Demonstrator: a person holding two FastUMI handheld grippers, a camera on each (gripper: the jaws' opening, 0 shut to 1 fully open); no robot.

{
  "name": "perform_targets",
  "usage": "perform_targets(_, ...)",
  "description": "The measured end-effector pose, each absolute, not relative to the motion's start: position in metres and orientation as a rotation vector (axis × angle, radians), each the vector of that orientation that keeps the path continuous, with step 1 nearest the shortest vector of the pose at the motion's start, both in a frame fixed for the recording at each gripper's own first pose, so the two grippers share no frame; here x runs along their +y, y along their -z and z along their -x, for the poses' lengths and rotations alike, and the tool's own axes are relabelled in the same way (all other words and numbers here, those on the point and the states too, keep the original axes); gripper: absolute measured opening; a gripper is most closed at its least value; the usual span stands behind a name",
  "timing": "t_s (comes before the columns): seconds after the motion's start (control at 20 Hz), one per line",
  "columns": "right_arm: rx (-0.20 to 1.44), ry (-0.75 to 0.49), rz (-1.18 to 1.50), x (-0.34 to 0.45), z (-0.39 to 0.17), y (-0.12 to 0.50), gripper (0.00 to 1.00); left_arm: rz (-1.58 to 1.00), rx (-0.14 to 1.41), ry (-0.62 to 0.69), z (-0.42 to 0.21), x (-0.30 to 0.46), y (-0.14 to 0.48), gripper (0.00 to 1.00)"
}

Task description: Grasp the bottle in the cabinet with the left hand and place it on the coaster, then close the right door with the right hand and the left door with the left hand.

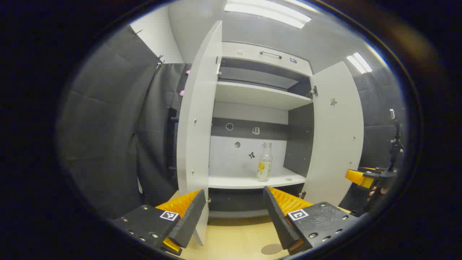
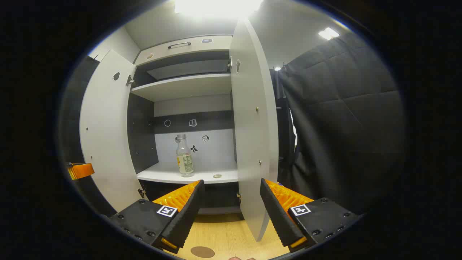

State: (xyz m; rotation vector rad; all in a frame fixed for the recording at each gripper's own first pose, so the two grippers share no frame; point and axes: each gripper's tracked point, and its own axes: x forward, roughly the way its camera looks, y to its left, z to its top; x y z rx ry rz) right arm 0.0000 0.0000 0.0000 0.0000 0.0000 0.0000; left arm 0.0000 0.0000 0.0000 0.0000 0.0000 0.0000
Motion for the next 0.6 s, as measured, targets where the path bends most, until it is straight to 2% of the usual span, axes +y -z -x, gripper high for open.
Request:
perform_targets(0.1, -0.004, -0.002, -0.001, 0.003, -0.001, 0.000, 0.98, -0.009, 0.005, 0.009, 0.001, -0.002, 0.002, 0.98)
perform_targets(0.15, -0.003, -0.004, -0.002, 0.004, -0.001, 0.000, 0.98, -0.016, 0.008, 0.013, 0.002, -0.003, 0.003, 0.93)
perform_targets(0.35, 0.001, -0.004, -0.003, 0.003, 0.000, 0.002, 0.98, -0.005, 0.020, 0.036, 0.000, -0.012, 0.007, 0.93)
perform_targets(0.4, 0.002, -0.002, -0.005, 0.003, 0.001, 0.003, 0.98, 0.000, 0.023, 0.043, -0.001, -0.014, 0.008, 0.98)
perform_targets(0.45, 0.005, 0.003, -0.008, 0.002, 0.001, 0.004, 0.98, 0.001, 0.023, 0.048, -0.003, -0.016, 0.010, 0.98)
perform_targets(0.5, 0.011, 0.012, -0.011, 0.001, 0.002, 0.006, 0.98, -0.001, 0.024, 0.052, -0.005, -0.018, 0.011, 0.93)
perform_targets(0.6, 0.017, 0.030, -0.011, -0.009, 0.008, 0.009, 0.98, -0.009, 0.031, 0.061, -0.008, -0.022, 0.015, 0.93)
